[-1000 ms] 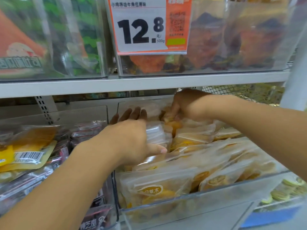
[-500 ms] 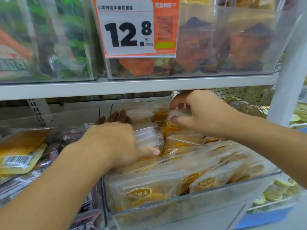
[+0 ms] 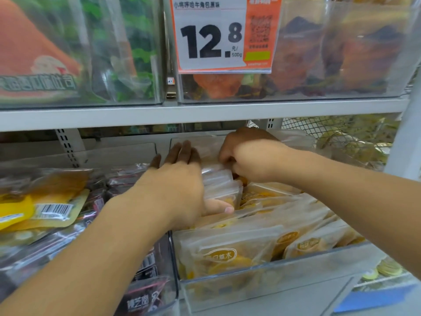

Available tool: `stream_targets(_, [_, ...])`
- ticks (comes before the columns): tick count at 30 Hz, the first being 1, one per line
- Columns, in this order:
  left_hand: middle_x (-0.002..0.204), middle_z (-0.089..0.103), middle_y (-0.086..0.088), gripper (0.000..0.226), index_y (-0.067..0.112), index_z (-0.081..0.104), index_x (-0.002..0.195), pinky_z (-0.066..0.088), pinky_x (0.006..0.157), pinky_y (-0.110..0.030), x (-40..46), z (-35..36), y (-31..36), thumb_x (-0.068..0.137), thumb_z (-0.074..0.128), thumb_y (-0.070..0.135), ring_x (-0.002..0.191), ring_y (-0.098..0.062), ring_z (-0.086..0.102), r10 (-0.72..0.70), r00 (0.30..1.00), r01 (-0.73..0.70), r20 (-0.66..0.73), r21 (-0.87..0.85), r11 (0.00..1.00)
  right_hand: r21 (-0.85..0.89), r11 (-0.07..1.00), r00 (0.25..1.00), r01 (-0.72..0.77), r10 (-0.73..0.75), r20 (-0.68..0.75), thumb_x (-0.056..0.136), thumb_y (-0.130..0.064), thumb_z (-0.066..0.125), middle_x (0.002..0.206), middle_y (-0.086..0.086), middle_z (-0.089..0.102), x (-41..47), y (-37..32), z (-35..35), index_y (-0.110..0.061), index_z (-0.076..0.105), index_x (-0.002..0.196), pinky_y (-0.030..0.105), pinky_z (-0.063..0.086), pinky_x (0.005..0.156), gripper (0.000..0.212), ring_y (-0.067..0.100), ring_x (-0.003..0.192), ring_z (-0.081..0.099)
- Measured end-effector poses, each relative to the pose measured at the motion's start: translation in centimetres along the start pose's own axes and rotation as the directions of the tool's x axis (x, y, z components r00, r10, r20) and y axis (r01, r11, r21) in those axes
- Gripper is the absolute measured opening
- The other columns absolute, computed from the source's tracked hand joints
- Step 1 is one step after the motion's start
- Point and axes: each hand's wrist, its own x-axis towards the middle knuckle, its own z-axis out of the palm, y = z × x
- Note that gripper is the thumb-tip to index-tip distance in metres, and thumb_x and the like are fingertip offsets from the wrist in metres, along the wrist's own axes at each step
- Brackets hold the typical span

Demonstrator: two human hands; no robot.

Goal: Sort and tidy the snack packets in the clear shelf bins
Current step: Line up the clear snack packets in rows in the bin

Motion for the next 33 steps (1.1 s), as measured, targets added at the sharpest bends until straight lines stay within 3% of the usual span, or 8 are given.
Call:
stream_targets(4, [0.168,-0.013,-0.008,0.125,0.017,-0.018,0.157,0.004,0.126,-0.043,0.0,0.5,0.0,0.072,0.036,0.09,0.155,-0.023,-0.007,0.073,0.995,-0.074,-0.068,-0.005,0.997,0.228,0.972,0.989,0.052,-0.018,-0.148,0.087,-0.016,0.068,0.076,0.0,0.068,0.4,0.4,1.0,-0.022,0.078,0.089,0.031,0.052,0.073,0.012,0.023,0.076,0.061])
stream_targets(8, [0.166,-0.021,-0.009,0.123,0.016,-0.023,0.156,-0.001,0.124,-0.037,0.4,0.1,-0.2,0.076,0.041,0.086,0.154,-0.021,-0.012,0.003,1.0,0.0,0.029,-0.09,0.996,0.423,0.905,0.993,-0.052,0.091,-0.073,0.089,-0.032,0.073,0.082,0.0,0.073,0.8,0.2,0.5,-0.019,0.079,0.088,0.026,0.05,0.072,0.014,0.017,0.076,0.064])
stream_targets(11, [0.165,-0.023,-0.005,0.116,0.019,-0.023,0.156,-0.004,0.125,-0.039,1.0,0.1,-0.3,0.082,0.042,0.081,0.153,-0.018,-0.015,-0.025,0.998,0.031,0.049,-0.118,0.993,0.313,0.949,0.993,-0.027,0.061,-0.098,0.091,-0.032,0.07,0.098,-0.004,0.073,-0.9,0.7,-0.5,-0.023,0.075,0.105,0.024,0.05,0.077,0.017,0.016,0.09,0.066])
stream_targets(16, [0.164,-0.026,0.001,0.115,0.021,-0.02,0.157,-0.003,0.126,-0.041,1.4,0.4,-0.3,0.082,0.044,0.08,0.153,-0.015,-0.017,-0.037,0.999,0.04,0.025,-0.131,0.991,0.073,0.99,0.992,-0.123,0.124,-0.015,0.081,-0.065,0.065,0.149,-0.004,0.048,-6.3,3.7,-1.5,-0.025,0.042,0.149,0.031,0.041,0.108,0.082,0.017,0.134,0.046])
stream_targets(19, [0.162,-0.03,0.006,0.117,0.022,-0.021,0.157,-0.003,0.126,-0.039,1.5,0.3,-0.3,0.08,0.043,0.082,0.152,-0.012,-0.02,-0.028,1.0,0.029,0.013,-0.106,0.994,0.035,0.986,0.981,-0.161,0.156,0.115,0.079,-0.067,0.066,0.157,-0.002,0.036,-7.4,5.3,-1.2,-0.02,0.03,0.155,0.028,0.034,0.113,0.096,0.017,0.14,0.038])
stream_targets(25, [0.165,-0.024,0.003,0.117,0.018,-0.017,0.158,0.0,0.126,-0.038,1.5,-0.1,-0.1,0.078,0.038,0.084,0.154,-0.012,-0.011,-0.032,0.999,0.033,0.032,-0.036,0.999,0.044,0.99,0.986,-0.135,0.13,0.101,0.079,-0.053,0.077,0.126,0.003,0.062,-6.2,6.7,-1.5,-0.021,0.055,0.128,0.039,0.049,0.095,0.063,0.024,0.113,0.058])
stream_targets(29, [0.167,-0.018,-0.001,0.122,0.015,-0.011,0.159,0.002,0.126,-0.04,1.5,-0.2,-0.1,0.072,0.032,0.088,0.154,-0.016,-0.011,-0.044,0.998,0.044,0.046,-0.006,0.999,-0.018,0.99,0.988,-0.136,0.137,0.072,0.075,-0.06,0.076,0.105,-0.002,0.061,-6.1,7.1,-1.4,-0.024,0.062,0.109,0.037,0.053,0.081,0.051,0.021,0.094,0.059])
stream_targets(33, [0.165,-0.024,-0.002,0.125,0.011,-0.009,0.159,-0.003,0.125,-0.04,1.4,-0.6,0.5,0.072,0.031,0.091,0.152,-0.014,-0.019,-0.06,0.997,0.057,0.055,0.04,0.998,0.327,0.927,0.983,-0.184,0.167,0.081,0.083,-0.067,0.058,0.096,-0.005,0.072,-6.1,7.3,-1.6,-0.027,0.075,0.102,0.023,0.053,0.077,0.047,0.011,0.087,0.065])
